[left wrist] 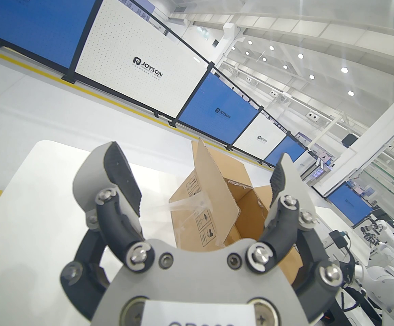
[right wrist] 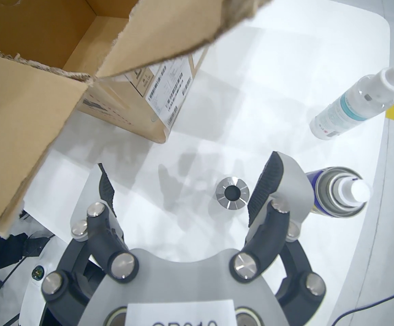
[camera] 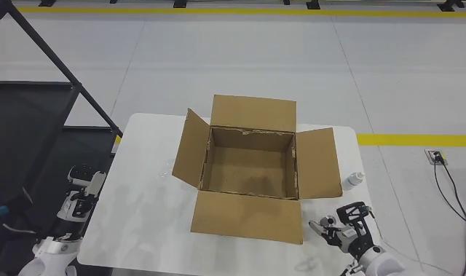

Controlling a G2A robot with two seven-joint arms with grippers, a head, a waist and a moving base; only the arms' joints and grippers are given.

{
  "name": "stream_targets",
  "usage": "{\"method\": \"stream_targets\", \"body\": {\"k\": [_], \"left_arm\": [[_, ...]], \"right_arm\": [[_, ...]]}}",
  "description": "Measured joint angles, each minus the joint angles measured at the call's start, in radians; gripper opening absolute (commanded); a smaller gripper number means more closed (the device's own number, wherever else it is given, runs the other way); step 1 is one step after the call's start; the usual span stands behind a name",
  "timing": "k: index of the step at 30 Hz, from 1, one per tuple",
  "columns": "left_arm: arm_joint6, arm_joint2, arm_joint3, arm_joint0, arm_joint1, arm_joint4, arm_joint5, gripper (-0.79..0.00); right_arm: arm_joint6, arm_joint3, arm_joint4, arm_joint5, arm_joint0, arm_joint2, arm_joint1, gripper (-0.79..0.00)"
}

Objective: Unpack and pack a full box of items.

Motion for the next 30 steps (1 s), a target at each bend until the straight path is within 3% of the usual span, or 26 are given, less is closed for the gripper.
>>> {"method": "stream_targets", "body": {"k": [7,11,20,21,23,24,28,30], "left_arm": [[0.0,0.0,0.0,0.0,0.0,0.0,0.0,0.0],[0.0,0.0,0.0,0.0,0.0,0.0,0.0,0.0],[0.0,0.0,0.0,0.0,0.0,0.0,0.0,0.0],[0.0,0.0,0.0,0.0,0.0,0.0,0.0,0.0],[0.0,0.0,0.0,0.0,0.0,0.0,0.0,0.0],[0.0,0.0,0.0,0.0,0.0,0.0,0.0,0.0],[0.0,0.0,0.0,0.0,0.0,0.0,0.0,0.0],[0.0,0.0,0.0,0.0,0.0,0.0,0.0,0.0]], "right_arm": [[0.111,0.064,-0.023,-0.082,0.023,0.023,0.014,0.0],[0.176,0.118,-0.036,-0.079,0.074,-0.011,0.016,0.0],[0.177,0.21,-0.006,-0.076,0.144,-0.045,0.018,0.0],[0.177,0.215,-0.001,-0.075,0.147,-0.046,0.018,-0.028],[0.176,0.22,0.004,-0.076,0.152,-0.048,0.019,-0.317],[0.177,0.223,0.006,-0.076,0.155,-0.05,0.02,-0.406],[0.183,0.23,0.01,-0.071,0.165,-0.056,0.022,-0.511],[0.186,0.236,0.014,-0.065,0.172,-0.059,0.023,-0.702]]}}
